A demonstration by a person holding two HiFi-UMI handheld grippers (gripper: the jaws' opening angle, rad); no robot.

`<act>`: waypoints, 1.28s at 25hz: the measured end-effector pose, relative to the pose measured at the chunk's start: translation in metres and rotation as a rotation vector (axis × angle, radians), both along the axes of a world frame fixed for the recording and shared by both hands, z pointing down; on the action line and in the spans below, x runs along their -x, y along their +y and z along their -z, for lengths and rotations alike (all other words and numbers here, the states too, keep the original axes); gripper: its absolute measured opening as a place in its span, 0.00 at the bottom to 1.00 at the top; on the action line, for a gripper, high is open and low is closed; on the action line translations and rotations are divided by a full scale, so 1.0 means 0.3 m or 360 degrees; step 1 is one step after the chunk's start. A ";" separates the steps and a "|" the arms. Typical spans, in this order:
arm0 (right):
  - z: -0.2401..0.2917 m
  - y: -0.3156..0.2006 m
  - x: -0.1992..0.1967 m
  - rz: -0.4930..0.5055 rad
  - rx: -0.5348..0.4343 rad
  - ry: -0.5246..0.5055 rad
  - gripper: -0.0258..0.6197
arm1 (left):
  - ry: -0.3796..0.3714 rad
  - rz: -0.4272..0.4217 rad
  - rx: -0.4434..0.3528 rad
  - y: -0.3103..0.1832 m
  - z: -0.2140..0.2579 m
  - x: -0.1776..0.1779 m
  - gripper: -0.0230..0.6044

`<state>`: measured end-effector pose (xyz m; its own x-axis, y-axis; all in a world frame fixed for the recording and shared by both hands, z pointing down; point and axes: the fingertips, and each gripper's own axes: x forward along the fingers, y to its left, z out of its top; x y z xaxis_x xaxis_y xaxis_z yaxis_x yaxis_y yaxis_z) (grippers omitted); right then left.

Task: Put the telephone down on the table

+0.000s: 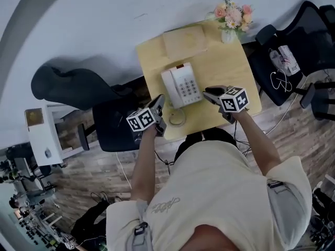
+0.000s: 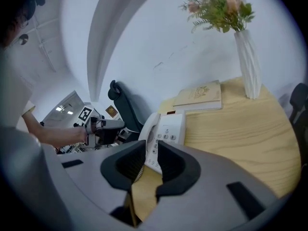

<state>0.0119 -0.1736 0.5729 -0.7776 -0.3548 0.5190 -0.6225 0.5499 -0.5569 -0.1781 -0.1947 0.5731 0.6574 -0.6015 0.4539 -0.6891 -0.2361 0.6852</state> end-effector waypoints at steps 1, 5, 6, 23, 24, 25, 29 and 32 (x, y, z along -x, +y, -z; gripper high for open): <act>0.017 -0.003 -0.006 -0.0011 -0.0037 0.0011 0.15 | -0.0024 -0.0001 -0.0039 0.004 0.025 0.001 0.09; 0.075 -0.035 -0.020 -0.0053 -0.0146 0.0016 0.04 | -0.0064 -0.0053 -0.0210 0.002 0.140 -0.017 0.07; 0.089 -0.032 -0.022 -0.0051 -0.0162 0.0014 0.04 | -0.0076 -0.0072 -0.0241 0.011 0.165 -0.026 0.07; 0.310 -0.071 -0.050 -0.0048 -0.0396 0.0043 0.04 | -0.0500 -0.0197 -0.0545 0.025 0.440 -0.043 0.07; 0.328 -0.082 -0.051 -0.0054 -0.0415 0.0040 0.04 | -0.0516 -0.0210 -0.0566 0.017 0.454 -0.049 0.07; 0.345 -0.093 -0.051 -0.0057 -0.0435 0.0044 0.04 | -0.0534 -0.0228 -0.0586 0.010 0.466 -0.055 0.07; 0.433 -0.113 -0.025 -0.0022 -0.0566 0.0109 0.04 | -0.0595 -0.0267 -0.0672 -0.008 0.535 -0.066 0.07; 0.517 -0.125 -0.006 0.0006 -0.0685 0.0143 0.04 | -0.0633 -0.0265 -0.0760 -0.025 0.607 -0.069 0.07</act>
